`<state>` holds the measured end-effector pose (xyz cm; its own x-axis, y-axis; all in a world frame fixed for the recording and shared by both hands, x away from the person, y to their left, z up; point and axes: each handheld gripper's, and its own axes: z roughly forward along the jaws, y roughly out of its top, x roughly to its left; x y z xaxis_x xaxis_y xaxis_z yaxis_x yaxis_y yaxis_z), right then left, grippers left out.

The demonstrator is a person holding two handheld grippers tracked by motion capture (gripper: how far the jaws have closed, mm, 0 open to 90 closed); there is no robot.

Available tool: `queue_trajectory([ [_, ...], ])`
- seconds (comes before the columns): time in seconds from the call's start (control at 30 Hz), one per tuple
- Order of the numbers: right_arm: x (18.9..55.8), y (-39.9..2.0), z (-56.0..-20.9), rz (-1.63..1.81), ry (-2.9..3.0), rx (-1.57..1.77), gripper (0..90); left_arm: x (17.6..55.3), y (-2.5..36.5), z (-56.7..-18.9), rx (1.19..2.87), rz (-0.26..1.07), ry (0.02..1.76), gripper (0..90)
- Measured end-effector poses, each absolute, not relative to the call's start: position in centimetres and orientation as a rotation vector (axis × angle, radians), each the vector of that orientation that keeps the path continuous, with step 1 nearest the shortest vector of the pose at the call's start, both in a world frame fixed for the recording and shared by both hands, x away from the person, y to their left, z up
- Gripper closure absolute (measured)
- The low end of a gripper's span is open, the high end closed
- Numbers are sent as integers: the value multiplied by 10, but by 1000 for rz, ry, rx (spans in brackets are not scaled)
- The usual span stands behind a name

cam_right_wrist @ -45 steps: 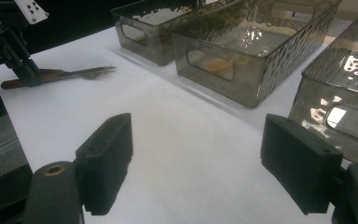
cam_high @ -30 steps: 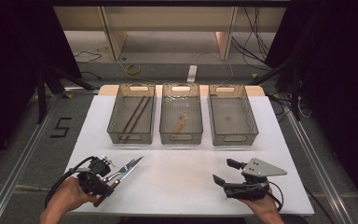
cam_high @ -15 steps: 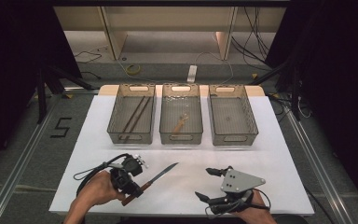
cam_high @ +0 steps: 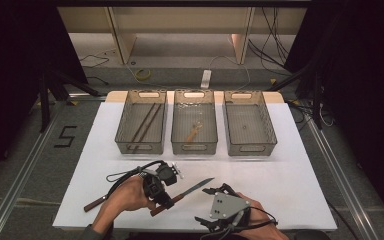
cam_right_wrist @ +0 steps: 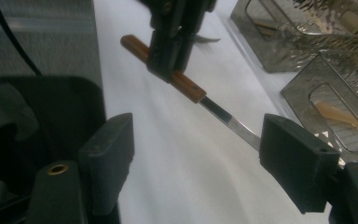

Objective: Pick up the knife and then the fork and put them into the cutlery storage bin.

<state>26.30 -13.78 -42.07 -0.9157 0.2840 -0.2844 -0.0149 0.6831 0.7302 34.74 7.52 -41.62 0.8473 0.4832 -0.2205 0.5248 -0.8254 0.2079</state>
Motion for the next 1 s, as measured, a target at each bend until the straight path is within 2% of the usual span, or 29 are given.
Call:
queue_trajectory([
  [0.53,261,-116,-430,850,2497,19,360,345,57,-411,2808,-227,692,756],
  [1.0,249,-94,-445,601,2351,-239,494,337,46,-410,2845,-242,632,755],
])
